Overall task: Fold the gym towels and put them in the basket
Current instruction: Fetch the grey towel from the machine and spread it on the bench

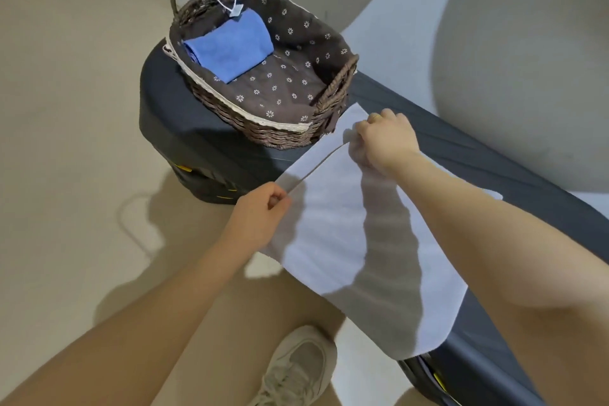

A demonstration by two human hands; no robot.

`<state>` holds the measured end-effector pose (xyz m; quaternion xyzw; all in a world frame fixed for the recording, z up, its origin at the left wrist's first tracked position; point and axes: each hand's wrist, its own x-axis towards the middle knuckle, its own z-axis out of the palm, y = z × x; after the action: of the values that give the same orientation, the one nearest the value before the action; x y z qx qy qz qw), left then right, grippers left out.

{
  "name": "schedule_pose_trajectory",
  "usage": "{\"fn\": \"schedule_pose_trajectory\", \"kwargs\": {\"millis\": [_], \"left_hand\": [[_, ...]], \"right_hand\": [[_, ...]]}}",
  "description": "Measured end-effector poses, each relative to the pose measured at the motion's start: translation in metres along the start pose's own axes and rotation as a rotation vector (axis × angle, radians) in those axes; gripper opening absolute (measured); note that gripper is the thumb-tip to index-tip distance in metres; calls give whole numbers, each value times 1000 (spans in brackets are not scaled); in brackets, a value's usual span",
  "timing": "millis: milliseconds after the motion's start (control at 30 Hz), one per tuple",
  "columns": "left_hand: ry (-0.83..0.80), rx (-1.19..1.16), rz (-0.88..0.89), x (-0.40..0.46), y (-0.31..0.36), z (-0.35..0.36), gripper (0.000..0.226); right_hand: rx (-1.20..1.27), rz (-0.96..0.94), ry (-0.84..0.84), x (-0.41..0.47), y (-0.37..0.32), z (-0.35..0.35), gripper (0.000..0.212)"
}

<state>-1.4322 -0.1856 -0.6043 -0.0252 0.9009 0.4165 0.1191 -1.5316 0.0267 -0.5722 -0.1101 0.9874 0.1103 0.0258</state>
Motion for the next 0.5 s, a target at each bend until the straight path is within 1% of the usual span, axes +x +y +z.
{"fn": "schedule_pose_trajectory", "kwargs": {"millis": [67,133,200,267,333,467,500], "left_hand": [[-23,36,41,4,-2,0,15],[-20,50,67,7,-3,-2,15],[7,38,86,11,-4,-4,11],[48,32,94,14,-5,-5,9],[77,39,73,16,-7,-5,9],[99,102,31,18,-12,-1,12],[109,112,30,18,-14,-1,13]], "right_hand": [[71,74,93,10,10,4,29],[249,149,153,21,14,5,26],[444,206,168,30,12,4,22],[577,234,162,36,6,4,21],[638,266,144,39,2,4,22],[787,330,152,47,2,15,5],[824,341,156,48,2,18,5]]}}
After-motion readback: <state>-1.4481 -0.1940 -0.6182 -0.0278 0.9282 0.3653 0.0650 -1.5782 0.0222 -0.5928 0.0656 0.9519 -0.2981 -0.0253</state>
